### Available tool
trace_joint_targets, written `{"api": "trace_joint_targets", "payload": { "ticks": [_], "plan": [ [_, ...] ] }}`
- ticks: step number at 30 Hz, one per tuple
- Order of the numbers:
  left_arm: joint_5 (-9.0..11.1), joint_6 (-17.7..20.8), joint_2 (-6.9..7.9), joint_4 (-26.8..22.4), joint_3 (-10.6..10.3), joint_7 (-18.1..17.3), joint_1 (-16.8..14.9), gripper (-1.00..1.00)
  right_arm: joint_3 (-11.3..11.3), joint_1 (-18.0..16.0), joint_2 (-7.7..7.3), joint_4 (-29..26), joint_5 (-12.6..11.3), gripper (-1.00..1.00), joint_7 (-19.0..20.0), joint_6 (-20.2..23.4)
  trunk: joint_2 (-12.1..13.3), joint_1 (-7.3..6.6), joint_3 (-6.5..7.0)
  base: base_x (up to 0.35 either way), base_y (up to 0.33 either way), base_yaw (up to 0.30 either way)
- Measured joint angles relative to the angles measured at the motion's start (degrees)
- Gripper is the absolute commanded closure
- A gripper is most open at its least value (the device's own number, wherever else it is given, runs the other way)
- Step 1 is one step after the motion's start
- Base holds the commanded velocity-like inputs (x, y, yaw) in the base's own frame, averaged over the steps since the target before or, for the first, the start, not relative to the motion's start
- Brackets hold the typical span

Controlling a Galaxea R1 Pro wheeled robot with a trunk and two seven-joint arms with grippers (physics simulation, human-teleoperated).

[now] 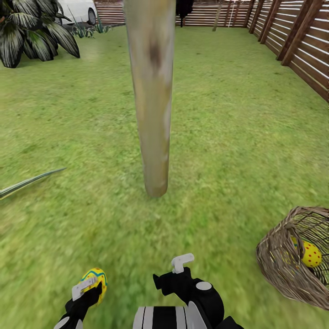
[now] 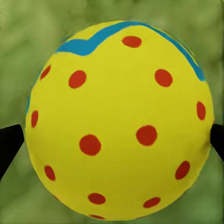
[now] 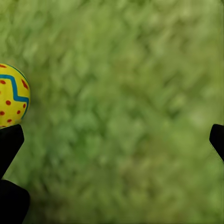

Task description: Take the three Easter eggs out of the wicker basket on the lawn in the garden, then place them on the lawn next to a single tree (choose any tree) so that all three eggs are next to the same tree and none are left in the basket.

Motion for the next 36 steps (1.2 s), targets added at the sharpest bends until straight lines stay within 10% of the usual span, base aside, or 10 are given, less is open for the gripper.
{"api": "trace_joint_targets", "payload": {
  "ticks": [17,26,36],
  "plan": [
    [0.16,0.94,0.02,-0.15,0.03,-0.06,-0.08,-1.00,0.00,0.00,0.02,0.00,0.00,-1.00,0.00,0.02,0.23,-0.44,3.77,0.000,0.000,0.000],
    [0.71,12.51,0.00,-7.02,0.20,-0.08,0.01,-1.00,0.00,0.00,0.03,0.00,0.00,-1.00,0.00,0.00,0.35,-0.67,5.77,0.000,0.000,0.000],
    [0.74,13.81,-0.08,-8.25,0.21,-0.08,0.11,-1.00,0.00,0.00,-0.04,0.00,-0.05,-1.00,0.07,0.02,0.49,-0.89,7.98,-0.240,0.000,-0.001]
  ]
}}
